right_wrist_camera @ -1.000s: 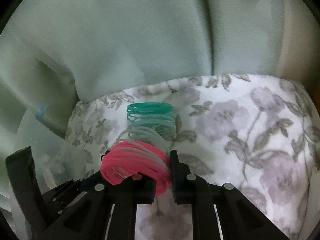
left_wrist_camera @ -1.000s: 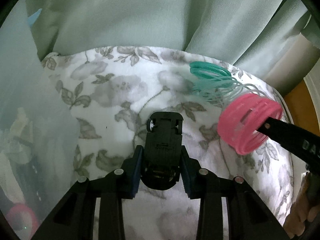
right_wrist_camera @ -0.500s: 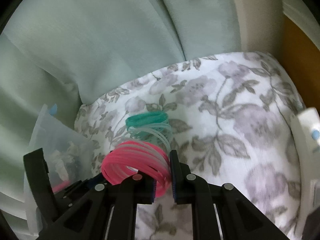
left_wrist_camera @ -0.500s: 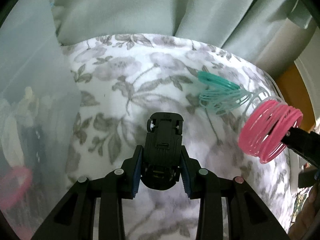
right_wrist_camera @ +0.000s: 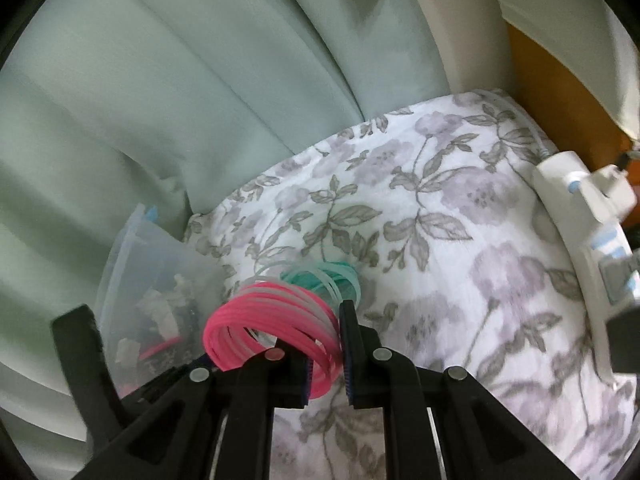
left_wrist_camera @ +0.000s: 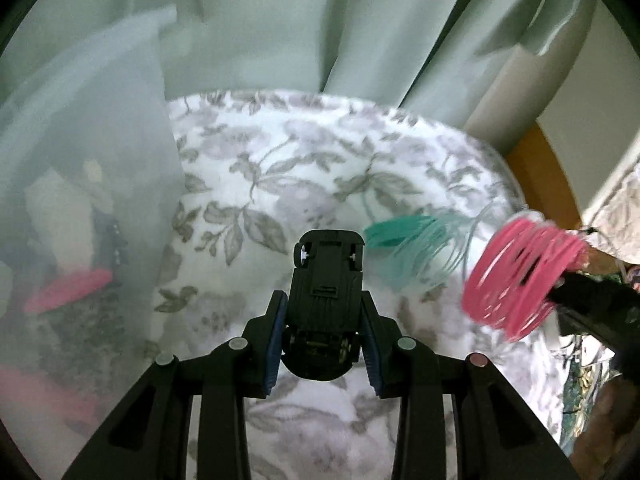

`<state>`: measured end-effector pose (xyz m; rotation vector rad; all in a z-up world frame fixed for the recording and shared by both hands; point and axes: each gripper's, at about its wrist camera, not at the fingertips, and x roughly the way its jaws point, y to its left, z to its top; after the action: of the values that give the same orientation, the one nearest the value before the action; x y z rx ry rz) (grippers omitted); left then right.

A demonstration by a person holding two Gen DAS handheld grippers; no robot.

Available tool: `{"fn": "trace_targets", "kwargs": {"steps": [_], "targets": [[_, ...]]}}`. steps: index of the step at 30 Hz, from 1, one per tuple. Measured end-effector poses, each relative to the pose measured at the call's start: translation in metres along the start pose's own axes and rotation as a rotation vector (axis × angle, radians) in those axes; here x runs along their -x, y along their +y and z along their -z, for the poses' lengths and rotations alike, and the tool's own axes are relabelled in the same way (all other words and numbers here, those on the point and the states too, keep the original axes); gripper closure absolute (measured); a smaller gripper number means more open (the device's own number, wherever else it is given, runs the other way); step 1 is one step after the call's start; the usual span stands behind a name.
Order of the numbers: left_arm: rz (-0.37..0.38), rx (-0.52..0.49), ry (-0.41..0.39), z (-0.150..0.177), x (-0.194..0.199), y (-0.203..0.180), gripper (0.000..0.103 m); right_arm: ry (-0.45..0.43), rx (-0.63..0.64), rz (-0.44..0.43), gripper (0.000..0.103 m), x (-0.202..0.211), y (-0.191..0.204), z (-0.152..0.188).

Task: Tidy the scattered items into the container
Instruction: 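Carry the pink rings with the right tool while the left tool carries the black holder over the container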

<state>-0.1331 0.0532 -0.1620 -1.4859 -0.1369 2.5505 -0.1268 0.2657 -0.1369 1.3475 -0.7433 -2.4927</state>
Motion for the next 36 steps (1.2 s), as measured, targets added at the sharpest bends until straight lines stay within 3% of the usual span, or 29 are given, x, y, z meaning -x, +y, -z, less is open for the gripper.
{"fn": "trace_targets", "kwargs": {"steps": [19,36], "targets": [[0.032,-0.053,-0.140,0.003,0.085,-0.023,0.067,-0.077,0.035,-0.081,0.090,0.059,0.034,0.031],[0.078,-0.037,-0.296,-0.013,0.164,-0.018,0.067,-0.181,0.091,-0.100,0.090,0.117,0.078,0.022]]}}
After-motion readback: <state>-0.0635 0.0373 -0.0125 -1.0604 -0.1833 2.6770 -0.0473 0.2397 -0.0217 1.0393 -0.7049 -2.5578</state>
